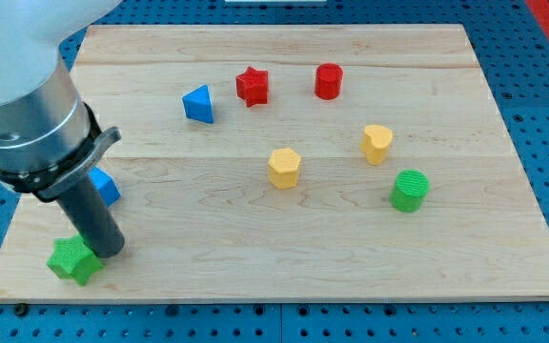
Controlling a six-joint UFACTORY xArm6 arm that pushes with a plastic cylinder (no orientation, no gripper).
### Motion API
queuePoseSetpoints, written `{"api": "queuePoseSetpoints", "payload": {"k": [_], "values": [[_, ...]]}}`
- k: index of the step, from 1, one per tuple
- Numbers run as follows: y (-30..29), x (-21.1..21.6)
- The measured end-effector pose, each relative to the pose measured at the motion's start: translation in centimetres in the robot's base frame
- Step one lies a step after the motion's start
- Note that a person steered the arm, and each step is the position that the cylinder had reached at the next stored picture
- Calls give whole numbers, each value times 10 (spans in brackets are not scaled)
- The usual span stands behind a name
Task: Point at the green circle
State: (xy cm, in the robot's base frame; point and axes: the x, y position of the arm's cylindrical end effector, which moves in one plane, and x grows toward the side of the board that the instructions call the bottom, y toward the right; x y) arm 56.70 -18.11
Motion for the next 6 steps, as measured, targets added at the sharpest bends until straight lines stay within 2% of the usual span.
{"api": "queuePoseSetpoints", "payload": {"k": [2, 6], "values": [[-27, 0], [186, 6]]}}
